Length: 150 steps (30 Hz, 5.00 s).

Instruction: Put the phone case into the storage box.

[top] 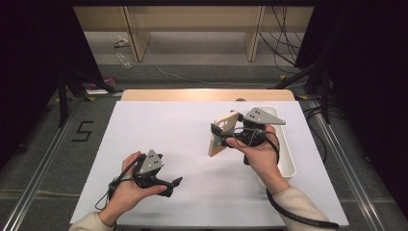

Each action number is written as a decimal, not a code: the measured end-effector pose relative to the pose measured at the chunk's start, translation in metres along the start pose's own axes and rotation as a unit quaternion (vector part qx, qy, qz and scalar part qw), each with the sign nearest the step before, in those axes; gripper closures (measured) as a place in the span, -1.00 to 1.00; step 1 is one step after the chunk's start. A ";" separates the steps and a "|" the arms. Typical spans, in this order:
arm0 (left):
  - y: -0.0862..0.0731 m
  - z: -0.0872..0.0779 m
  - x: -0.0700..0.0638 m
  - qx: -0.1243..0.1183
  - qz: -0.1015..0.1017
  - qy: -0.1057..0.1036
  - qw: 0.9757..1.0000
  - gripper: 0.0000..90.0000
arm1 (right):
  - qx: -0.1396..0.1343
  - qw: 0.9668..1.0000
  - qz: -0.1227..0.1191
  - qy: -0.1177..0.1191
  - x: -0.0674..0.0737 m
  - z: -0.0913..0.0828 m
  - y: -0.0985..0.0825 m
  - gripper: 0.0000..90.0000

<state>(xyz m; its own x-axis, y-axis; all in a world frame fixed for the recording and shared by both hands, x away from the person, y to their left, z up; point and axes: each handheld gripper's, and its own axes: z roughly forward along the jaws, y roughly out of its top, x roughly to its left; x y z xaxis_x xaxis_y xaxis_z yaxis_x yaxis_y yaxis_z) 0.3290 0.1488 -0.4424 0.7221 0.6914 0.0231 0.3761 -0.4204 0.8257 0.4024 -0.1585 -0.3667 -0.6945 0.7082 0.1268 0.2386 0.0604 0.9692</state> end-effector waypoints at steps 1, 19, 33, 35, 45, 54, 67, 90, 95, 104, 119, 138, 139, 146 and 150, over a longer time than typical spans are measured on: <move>0.000 0.000 0.000 0.000 0.000 0.000 1.000 -1.00 | 0.000 1.000 0.000 -0.001 -0.001 0.000 0.000 -0.72; 0.000 0.000 0.000 -0.001 -0.002 0.000 1.000 -1.00 | -0.007 1.000 0.003 -0.020 -0.011 -0.008 0.007 -0.72; 0.000 0.000 0.001 -0.001 -0.002 0.001 1.000 -1.00 | -0.013 0.999 0.005 -0.038 -0.020 -0.014 0.011 -0.72; 0.000 0.000 0.001 -0.001 -0.002 0.001 1.000 -1.00 | -0.013 0.999 0.005 -0.040 -0.021 -0.015 0.011 -0.72; 0.000 0.000 0.001 -0.001 -0.003 0.001 1.000 -1.00 | -0.015 0.999 0.007 -0.049 -0.026 -0.018 0.013 -0.72; 0.000 0.000 0.001 -0.002 -0.004 0.000 1.000 -1.00 | -0.017 0.998 0.009 -0.056 -0.029 -0.020 0.014 -0.72; 0.000 0.000 0.001 -0.001 -0.003 0.000 1.000 -1.00 | -0.022 0.998 0.011 -0.066 -0.035 -0.024 0.016 -0.72; 0.000 0.000 0.001 -0.001 -0.005 0.000 1.000 -1.00 | -0.027 0.996 0.019 -0.084 -0.046 -0.031 0.019 -0.72; -0.001 0.000 0.001 -0.001 -0.007 0.001 1.000 -1.00 | -0.030 0.995 0.021 -0.088 -0.048 -0.034 0.021 -0.72; 0.000 0.000 0.001 -0.002 -0.006 0.001 1.000 -1.00 | -0.034 0.994 0.023 -0.098 -0.053 -0.038 0.022 -0.72; 0.000 -0.001 0.001 -0.003 -0.007 0.001 1.000 -1.00 | -0.038 0.993 0.027 -0.110 -0.059 -0.042 0.024 -0.72; 0.000 -0.001 0.002 -0.004 -0.007 0.002 1.000 -1.00 | -0.045 0.990 0.028 -0.128 -0.067 -0.050 0.027 -0.72; 0.000 -0.001 0.002 -0.004 -0.007 0.002 1.000 -1.00 | -0.045 0.990 0.028 -0.129 -0.068 -0.050 0.027 -0.72; 0.000 0.000 0.002 -0.004 -0.008 0.002 1.000 -1.00 | -0.047 0.989 0.030 -0.134 -0.070 -0.052 0.028 -0.71; 0.000 0.000 0.002 -0.003 -0.007 0.001 1.000 -1.00 | -0.047 0.989 0.029 -0.136 -0.071 -0.053 0.028 -0.72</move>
<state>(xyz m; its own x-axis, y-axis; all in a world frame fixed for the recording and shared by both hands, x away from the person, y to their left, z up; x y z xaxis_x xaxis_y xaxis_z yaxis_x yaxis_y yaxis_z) 0.3297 0.1503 -0.4424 0.7152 0.6988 0.0120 0.3833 -0.4064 0.8294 0.4227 -0.2446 -0.3375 -0.4695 0.8728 0.1334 0.1999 -0.0421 0.9789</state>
